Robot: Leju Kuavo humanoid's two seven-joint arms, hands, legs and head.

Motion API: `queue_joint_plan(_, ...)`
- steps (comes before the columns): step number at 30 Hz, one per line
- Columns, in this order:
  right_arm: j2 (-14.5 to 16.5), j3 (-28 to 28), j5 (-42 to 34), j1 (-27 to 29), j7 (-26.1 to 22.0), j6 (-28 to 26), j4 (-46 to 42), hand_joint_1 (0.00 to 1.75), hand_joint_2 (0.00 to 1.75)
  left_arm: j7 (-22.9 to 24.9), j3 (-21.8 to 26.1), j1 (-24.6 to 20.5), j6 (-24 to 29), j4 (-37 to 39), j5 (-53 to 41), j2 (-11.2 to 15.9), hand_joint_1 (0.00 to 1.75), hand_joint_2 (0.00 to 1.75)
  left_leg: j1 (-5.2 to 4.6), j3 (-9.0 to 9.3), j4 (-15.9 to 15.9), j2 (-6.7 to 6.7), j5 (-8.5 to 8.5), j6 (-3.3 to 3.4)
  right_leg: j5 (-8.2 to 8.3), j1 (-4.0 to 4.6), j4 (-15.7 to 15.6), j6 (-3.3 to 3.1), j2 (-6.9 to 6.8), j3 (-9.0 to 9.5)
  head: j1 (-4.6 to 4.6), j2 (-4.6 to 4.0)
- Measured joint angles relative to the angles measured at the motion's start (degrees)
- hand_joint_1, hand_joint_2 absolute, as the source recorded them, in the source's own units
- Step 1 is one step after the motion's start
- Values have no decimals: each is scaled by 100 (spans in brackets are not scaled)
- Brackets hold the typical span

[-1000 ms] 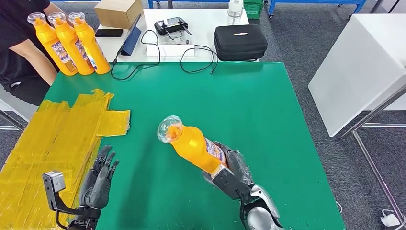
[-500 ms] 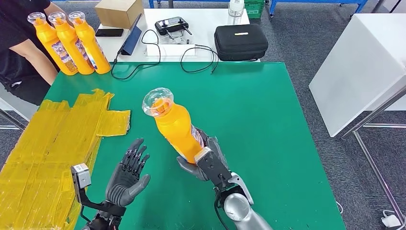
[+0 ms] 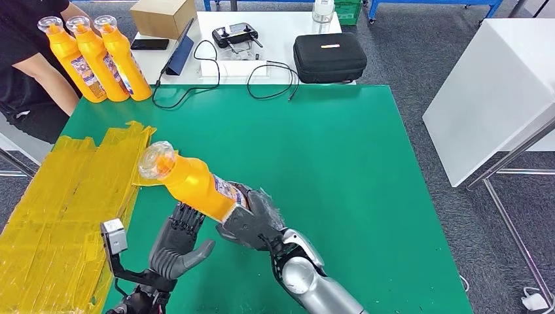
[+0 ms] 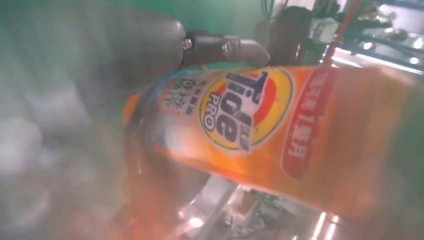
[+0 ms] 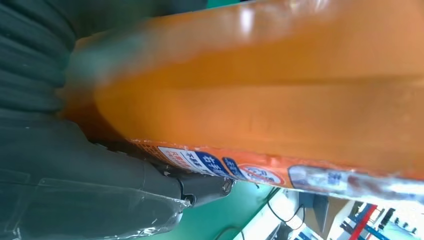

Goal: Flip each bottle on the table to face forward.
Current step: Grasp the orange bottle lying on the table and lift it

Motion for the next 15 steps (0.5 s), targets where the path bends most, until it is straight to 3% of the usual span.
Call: queue_joint_plan(15, 208, 1058, 1109, -361, 404, 90, 450, 175, 175, -45, 365, -1, 201, -43, 43, 9, 0, 175, 2, -2, 0, 1, 0, -1, -1, 1, 1, -1, 0, -5, 1, 0)
